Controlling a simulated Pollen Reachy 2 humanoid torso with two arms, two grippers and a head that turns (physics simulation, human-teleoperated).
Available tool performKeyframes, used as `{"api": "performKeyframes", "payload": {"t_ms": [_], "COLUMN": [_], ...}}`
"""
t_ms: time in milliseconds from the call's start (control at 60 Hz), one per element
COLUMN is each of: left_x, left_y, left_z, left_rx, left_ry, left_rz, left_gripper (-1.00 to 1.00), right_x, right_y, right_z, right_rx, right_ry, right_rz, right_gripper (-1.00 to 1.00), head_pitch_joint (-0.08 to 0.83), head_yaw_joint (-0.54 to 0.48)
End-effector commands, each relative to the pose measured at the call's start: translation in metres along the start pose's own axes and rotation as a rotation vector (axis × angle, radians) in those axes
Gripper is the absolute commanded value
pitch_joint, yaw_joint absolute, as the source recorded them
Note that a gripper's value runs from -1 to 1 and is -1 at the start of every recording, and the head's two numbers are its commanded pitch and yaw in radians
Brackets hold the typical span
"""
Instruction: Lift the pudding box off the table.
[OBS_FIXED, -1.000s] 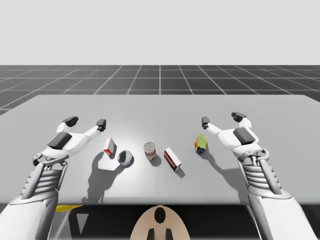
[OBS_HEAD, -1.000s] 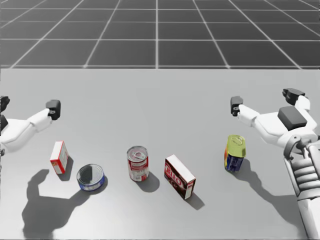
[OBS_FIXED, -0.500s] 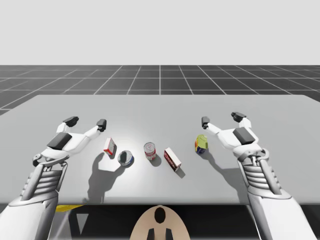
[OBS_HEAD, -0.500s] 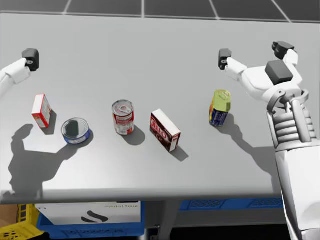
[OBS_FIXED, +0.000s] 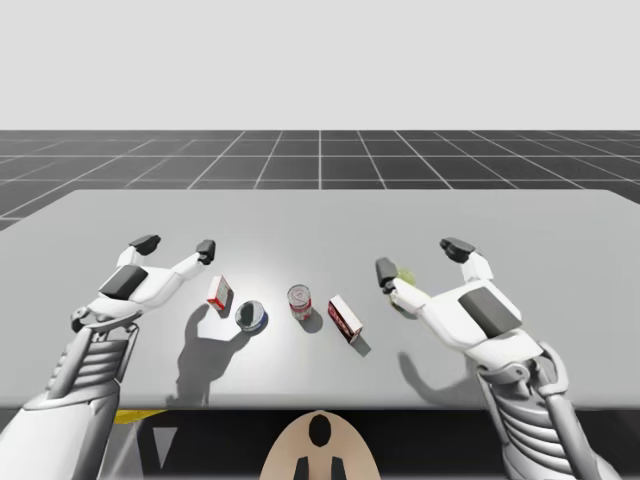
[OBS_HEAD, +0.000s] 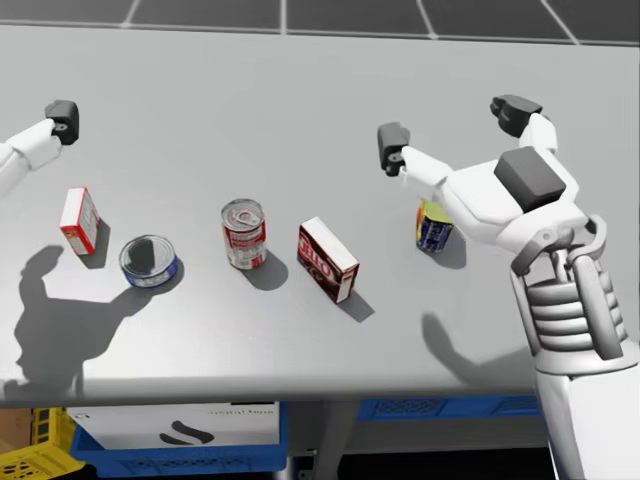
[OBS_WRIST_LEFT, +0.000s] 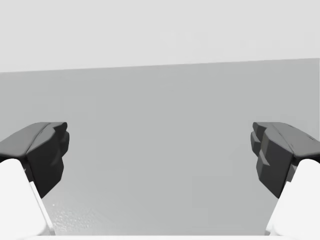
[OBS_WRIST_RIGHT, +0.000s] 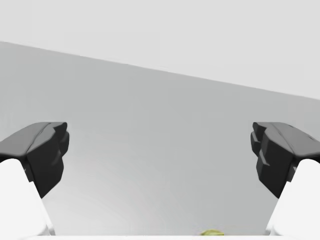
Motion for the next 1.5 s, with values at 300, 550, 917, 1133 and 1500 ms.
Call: {"api": "performKeyframes", "payload": {"t_ms": [300,550,917,1133,1500], "left_x": [-0.002,-0.004,-0.004,-0.004,-0.005], "left_y": [-0.001,-0.001,-0.001,-0.001,-0.001], "left_z": [-0.003,-0.004,-0.003,-0.003,-0.003], "left_rx": [-0.002,-0.001,-0.004,-0.004,-0.004], "left_ry": [0.006,0.009,0.008,0.007,0.012], "left_rz": [-0.005,-0.009,-0.009,-0.008,-0.012], "left_gripper": [-1.0,-1.0,-1.0,-1.0,-1.0], "right_x": [-0.052,-0.085,-0.123,-0.129,-0.13], "right_y": [0.066,0.084,0.093,0.089,0.089], "right_z": [0.017,-0.003,-0.029,-0.031,-0.027], "right_rx": [0.242,0.285,0.3,0.305,0.312], "right_ry": [0.126,0.194,0.327,0.362,0.359], "right_rz": [-0.128,-0.118,-0.075,-0.046,-0.07], "right_gripper": [-1.0,-1.0,-1.0,-0.96,1.0], "head_pitch_joint": [0.715,0.719,0.723,0.716,0.537], "head_yaw_joint": [-0.08,-0.07,-0.06,-0.07,-0.06]}}
